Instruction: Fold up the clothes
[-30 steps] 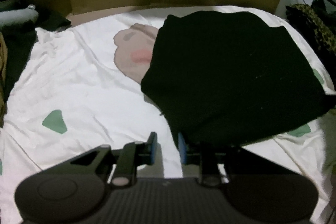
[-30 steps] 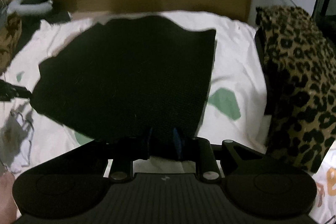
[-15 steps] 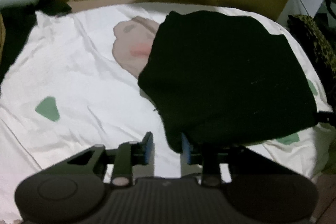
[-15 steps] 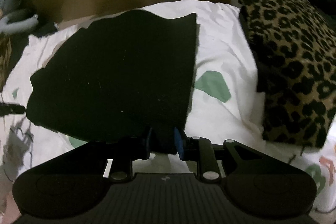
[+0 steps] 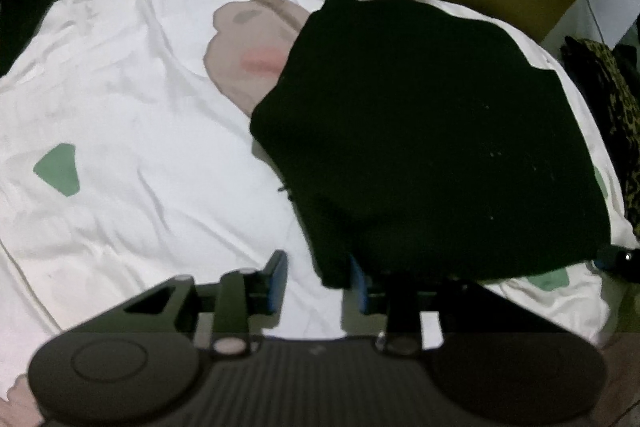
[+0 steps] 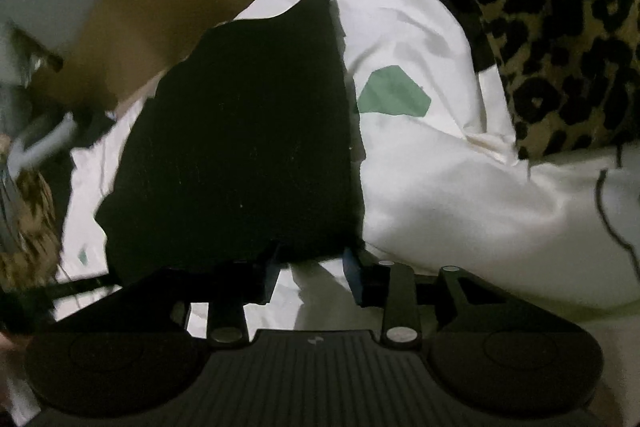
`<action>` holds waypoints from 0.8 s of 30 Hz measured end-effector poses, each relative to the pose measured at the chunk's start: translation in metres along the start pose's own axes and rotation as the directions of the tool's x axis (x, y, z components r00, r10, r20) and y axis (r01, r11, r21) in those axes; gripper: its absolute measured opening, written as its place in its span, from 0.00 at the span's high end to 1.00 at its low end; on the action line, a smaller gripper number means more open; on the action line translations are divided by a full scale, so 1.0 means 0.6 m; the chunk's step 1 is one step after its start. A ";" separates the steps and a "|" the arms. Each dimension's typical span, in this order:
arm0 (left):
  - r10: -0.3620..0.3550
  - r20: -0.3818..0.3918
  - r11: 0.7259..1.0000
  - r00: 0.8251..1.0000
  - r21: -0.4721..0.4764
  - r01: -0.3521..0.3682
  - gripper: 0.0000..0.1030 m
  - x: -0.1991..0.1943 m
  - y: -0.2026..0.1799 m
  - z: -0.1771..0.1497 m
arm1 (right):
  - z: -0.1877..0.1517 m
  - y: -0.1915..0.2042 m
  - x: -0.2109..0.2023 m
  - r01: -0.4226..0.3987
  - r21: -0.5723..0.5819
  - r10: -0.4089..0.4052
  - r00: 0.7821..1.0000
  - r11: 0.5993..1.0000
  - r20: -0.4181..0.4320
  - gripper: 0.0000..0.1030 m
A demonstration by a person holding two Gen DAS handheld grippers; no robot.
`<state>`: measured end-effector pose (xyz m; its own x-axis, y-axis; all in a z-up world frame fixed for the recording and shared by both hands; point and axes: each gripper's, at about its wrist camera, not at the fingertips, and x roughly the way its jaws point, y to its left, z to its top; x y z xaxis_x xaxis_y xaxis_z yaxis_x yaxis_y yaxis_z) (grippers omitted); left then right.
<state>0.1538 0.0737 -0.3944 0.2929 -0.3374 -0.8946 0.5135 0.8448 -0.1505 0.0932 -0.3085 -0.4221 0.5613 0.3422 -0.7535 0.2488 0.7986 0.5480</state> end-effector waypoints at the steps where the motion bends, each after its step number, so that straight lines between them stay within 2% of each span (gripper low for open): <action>1: 0.001 0.002 1.000 1.000 0.001 -0.001 0.65 0.000 -0.001 -0.001 | 0.001 -0.005 0.003 -0.010 0.025 0.010 1.000 1.000 0.000 0.58; 6: 0.009 0.006 1.000 1.000 0.017 -0.009 0.65 -0.002 -0.006 -0.006 | 0.000 -0.029 0.007 -0.061 0.153 0.059 0.998 0.986 0.017 0.58; 10: 0.003 0.011 1.000 1.000 0.007 -0.003 0.67 -0.004 -0.002 -0.005 | 0.005 -0.032 0.003 -0.075 0.190 0.073 0.997 0.979 0.021 0.59; 15: -0.017 0.028 1.000 0.999 -0.006 0.018 0.82 -0.013 0.002 -0.008 | 0.004 -0.025 -0.012 -0.123 0.201 0.117 0.992 0.972 0.044 0.59; 19: -0.029 0.018 0.999 0.999 -0.018 0.029 0.84 -0.005 -0.003 -0.003 | -0.001 -0.040 0.006 -0.141 0.278 0.143 0.990 0.950 0.012 0.58; 24: -0.046 0.016 0.998 0.999 -0.050 0.047 0.80 0.000 0.005 -0.001 | 0.002 -0.053 0.026 -0.180 0.375 0.181 0.983 0.909 0.034 0.58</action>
<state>0.1547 0.0763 -0.3952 0.2815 -0.3828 -0.8799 0.4854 0.8478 -0.2136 0.0954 -0.3291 -0.4508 0.6235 0.4638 -0.6294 0.4214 0.4788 0.7702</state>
